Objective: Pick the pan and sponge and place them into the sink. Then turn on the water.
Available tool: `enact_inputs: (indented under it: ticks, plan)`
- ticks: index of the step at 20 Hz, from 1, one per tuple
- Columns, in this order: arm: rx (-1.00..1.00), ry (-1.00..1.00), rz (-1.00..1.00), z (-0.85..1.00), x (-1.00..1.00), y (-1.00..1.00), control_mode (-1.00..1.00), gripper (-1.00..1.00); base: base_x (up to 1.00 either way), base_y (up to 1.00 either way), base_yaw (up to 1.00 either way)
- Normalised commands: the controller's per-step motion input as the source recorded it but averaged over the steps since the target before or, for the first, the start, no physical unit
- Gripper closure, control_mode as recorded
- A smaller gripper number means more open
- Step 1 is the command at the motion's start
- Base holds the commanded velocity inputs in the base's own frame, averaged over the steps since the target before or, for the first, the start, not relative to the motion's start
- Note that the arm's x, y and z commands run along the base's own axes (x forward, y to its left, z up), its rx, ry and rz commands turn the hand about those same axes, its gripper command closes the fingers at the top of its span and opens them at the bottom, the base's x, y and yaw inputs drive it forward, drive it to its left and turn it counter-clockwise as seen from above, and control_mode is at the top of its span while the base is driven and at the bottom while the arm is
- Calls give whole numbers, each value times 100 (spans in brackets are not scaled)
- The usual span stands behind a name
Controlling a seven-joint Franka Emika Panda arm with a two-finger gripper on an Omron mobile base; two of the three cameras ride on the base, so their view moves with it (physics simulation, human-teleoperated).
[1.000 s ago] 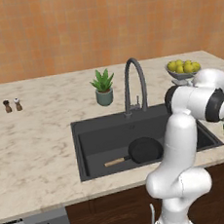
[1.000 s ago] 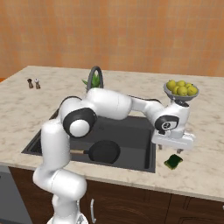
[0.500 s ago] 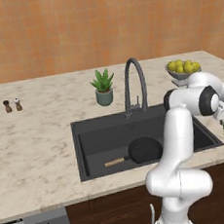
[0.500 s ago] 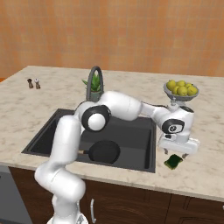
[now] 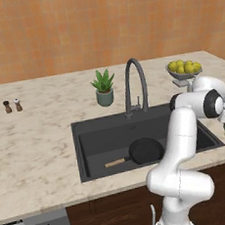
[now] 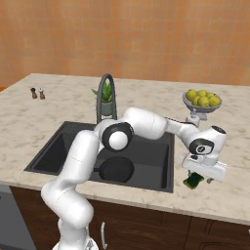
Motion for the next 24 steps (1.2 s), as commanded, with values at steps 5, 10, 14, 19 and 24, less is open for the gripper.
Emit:
enact_inputs:
  ticks: [5,10,14,19,24]
  plan:
    - [-2,0,-15,-25,13,37,-100,-100,0,0,0]
    - [-1,0,-13,-18,20,40,-100,-100,0,0,0]
    - [0,0,-14,-14,21,34,-100,-100,0,0,0]
    - [-1,0,-14,-15,20,42,-100,-100,0,0,0]
    - [-8,2,-14,-42,21,63,-100,-100,0,0,0]
